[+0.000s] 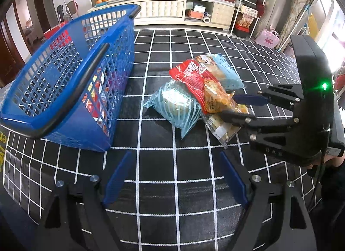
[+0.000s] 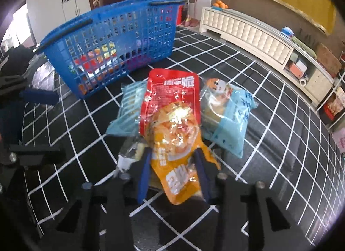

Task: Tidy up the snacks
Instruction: 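Move the right tool to the orange snack bag and grasp it, then grasp the red packet with the left tool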

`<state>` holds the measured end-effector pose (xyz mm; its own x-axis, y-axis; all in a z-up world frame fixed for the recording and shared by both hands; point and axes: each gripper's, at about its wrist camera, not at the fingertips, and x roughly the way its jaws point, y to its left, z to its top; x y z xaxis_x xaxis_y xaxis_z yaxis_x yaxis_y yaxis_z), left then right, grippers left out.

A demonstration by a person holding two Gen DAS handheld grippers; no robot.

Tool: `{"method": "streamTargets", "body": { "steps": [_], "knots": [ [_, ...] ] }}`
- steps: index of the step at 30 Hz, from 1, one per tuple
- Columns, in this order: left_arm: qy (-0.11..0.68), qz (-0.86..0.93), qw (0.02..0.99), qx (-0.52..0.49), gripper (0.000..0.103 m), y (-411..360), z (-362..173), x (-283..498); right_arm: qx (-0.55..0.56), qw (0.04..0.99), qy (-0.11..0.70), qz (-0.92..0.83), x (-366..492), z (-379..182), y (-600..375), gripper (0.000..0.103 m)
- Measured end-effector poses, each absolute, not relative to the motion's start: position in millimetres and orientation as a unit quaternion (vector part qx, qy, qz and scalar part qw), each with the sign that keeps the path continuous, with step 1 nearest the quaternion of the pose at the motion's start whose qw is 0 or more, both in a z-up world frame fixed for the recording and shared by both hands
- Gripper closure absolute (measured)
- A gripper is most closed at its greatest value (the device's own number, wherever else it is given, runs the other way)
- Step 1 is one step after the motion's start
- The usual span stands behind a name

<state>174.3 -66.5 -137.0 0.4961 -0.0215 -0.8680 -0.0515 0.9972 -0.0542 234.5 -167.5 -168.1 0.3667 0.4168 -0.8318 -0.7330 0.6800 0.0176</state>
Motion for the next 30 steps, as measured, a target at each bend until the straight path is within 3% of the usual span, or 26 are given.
{"method": "streamTargets", "body": {
  "steps": [3,17,30],
  "knots": [
    [0.501,0.01,0.865,-0.038,0.022,-67.0,-134.7,175.1,-0.168,0.806,0.435,0.364,229.4,-163.9,-169.4,0.076],
    [0.488,0.005,0.872,-0.017,0.022,-68.9,-109.2,196.1,-0.044,0.814,0.494,0.301,233.8,-148.9,-195.3,0.076],
    [0.545,-0.041,0.837,0.005,0.022,-94.8,-121.3,267.2,0.018,0.835,0.489,0.253,254.3,-129.8,-232.7,0.076]
  ]
}}
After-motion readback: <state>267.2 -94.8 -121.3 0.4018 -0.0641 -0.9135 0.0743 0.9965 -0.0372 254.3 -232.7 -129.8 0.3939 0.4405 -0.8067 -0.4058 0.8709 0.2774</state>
